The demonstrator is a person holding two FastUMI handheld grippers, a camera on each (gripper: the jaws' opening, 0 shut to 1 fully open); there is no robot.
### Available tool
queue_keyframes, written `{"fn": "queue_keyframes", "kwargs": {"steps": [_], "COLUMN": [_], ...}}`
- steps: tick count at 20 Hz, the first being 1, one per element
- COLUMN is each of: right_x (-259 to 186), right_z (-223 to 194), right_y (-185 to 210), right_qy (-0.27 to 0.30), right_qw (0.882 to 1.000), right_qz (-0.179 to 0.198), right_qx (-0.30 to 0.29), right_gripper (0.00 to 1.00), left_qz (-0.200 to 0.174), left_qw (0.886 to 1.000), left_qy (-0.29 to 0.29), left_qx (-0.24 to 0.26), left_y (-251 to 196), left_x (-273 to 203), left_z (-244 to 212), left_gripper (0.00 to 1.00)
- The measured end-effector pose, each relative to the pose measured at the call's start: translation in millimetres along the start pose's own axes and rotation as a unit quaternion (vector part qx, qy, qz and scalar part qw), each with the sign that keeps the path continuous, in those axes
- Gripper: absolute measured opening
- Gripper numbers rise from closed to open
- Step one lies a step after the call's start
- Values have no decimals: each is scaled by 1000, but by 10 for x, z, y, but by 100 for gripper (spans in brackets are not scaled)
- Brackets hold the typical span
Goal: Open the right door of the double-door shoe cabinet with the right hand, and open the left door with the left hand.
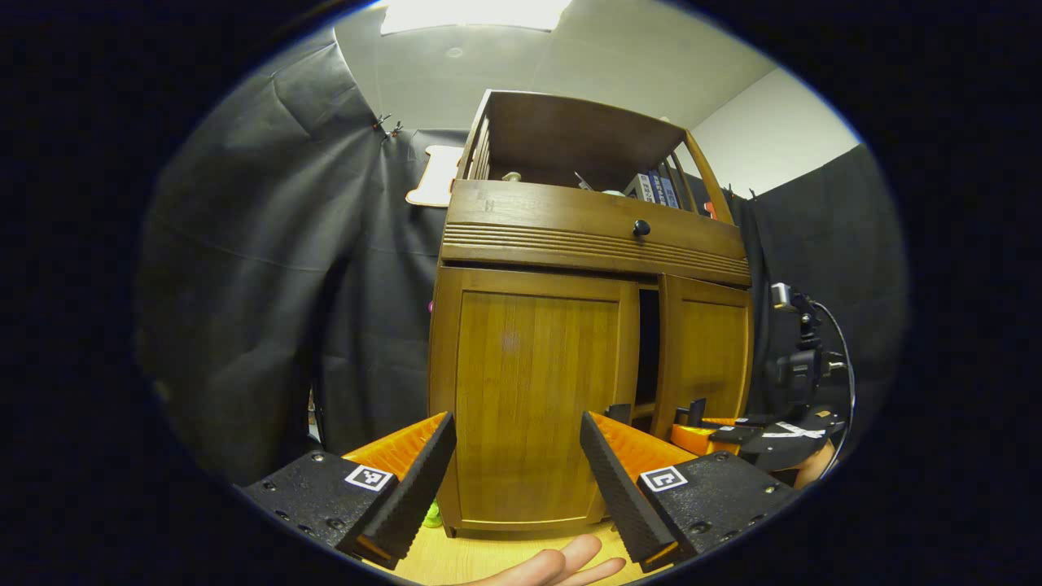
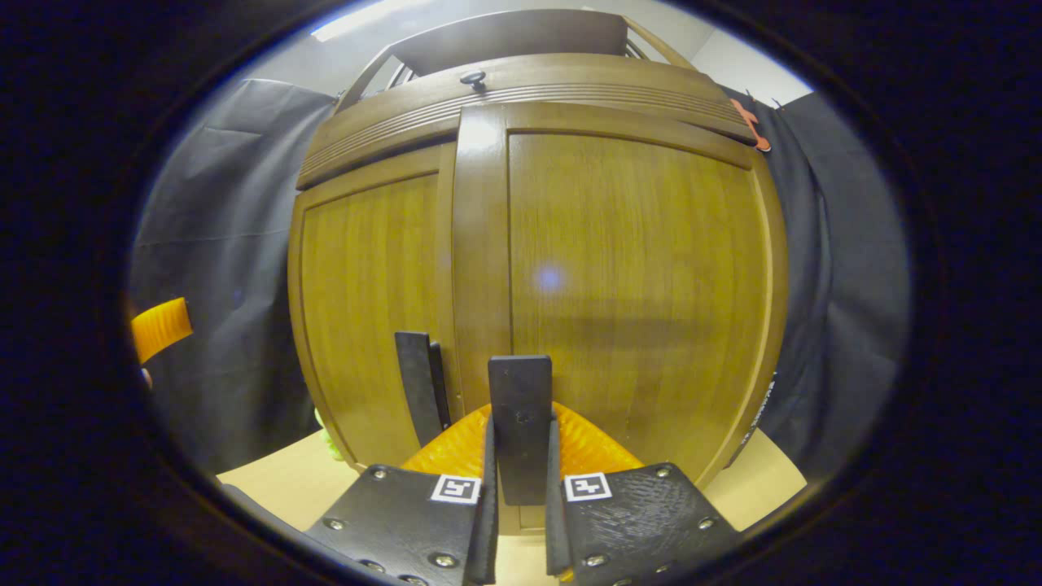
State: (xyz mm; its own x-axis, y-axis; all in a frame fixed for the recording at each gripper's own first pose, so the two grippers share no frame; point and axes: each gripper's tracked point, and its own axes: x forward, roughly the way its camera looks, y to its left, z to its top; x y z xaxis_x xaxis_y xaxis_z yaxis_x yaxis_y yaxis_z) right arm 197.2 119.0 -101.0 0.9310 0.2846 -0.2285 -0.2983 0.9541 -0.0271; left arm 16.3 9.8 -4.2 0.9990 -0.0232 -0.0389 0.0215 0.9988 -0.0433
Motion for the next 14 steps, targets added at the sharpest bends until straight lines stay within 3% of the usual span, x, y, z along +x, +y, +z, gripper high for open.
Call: {"fn": "queue_keyframes", "kwargs": {"steps": [5, 11, 12, 14], "right_x": [-243, -620, -675, -790], "right_z": [-12, -24, -21, -30], "right_y": [-64, -219, -259, -325], "right_qy": [12, 10, 10, 10], "right_qw": [1000, 1000, 1000, 1000], "right_qz": [18, 9, 10, 10], "right_qx": [-1, 2, 4, 7], "right_gripper": [23, 23, 23, 23], "left_qz": [-2, -7, -9, -13], "left_qw": [1000, 1000, 1000, 1000], "left_qy": [0, -4, -5, -15], "left_qx": [1, 8, 12, 18], "left_y": [-19, -63, -84, -142], "left_x": [-4, -13, -22, -40], "left_z": [-3, 0, 6, 38], "left_gripper": [90, 90, 95, 95]}}
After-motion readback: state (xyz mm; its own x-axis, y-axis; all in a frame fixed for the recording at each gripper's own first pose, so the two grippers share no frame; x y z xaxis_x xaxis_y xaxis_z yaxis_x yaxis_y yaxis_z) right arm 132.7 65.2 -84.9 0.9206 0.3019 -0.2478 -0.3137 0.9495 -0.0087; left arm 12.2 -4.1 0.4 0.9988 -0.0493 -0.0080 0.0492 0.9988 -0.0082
